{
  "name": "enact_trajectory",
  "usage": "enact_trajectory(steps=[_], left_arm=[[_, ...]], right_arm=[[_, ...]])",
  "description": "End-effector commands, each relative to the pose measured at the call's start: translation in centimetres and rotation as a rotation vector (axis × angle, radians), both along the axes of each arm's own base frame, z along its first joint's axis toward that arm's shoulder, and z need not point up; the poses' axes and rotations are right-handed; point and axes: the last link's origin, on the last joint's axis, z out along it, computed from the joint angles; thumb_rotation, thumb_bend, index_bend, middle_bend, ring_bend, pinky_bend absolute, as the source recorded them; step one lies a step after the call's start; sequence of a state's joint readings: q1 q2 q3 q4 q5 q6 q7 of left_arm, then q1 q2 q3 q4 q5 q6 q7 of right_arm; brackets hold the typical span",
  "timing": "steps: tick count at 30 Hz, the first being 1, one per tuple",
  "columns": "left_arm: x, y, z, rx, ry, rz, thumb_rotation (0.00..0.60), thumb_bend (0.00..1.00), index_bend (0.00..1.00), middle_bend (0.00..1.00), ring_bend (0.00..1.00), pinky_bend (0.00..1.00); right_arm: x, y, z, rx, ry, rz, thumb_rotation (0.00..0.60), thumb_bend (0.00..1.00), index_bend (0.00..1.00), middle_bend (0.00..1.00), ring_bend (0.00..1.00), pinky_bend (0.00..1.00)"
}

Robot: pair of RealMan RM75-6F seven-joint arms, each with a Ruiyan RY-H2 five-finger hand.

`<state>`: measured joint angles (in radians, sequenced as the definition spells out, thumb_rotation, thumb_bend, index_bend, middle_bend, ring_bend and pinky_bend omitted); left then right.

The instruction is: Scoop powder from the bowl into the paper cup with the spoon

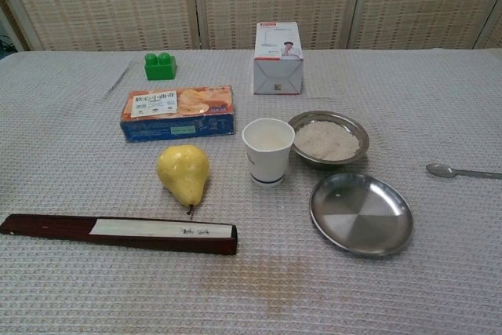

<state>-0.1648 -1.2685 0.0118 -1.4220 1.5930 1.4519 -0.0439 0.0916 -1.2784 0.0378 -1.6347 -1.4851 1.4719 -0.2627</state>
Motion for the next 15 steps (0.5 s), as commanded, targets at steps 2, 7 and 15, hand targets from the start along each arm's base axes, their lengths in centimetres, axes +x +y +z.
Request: enact_trajectory(steps=[2, 7, 15], left_arm=[[0.2, -0.1, -0.1, -0.001, 0.003, -0.012, 0.6, 0.47, 0.0, 0.0, 0.0, 0.19], [0.5, -0.4, -0.3, -0.007, 0.006, -0.025, 0.6, 0.47, 0.0, 0.0, 0.0, 0.18], [0.5, -0.4, -0.5, -0.023, -0.002, -0.02, 0.6, 0.47, 0.0, 0.0, 0.0, 0.18]], right_arm=[[-0.2, -0.3, -0.1, -0.005, 0.001, -0.009, 0.6, 0.27, 0.16, 0.07, 0.0, 0.0], [-0.5, -0.8, -0.7, -0.006, 0.013, -0.02, 0.6, 0.27, 0.2, 0.07, 0.0, 0.0], [-1.4, -6.4, -3.9, 0.053, 0.083, -0.055, 0.6, 0.29, 0.36, 0.07, 0.0, 0.0]])
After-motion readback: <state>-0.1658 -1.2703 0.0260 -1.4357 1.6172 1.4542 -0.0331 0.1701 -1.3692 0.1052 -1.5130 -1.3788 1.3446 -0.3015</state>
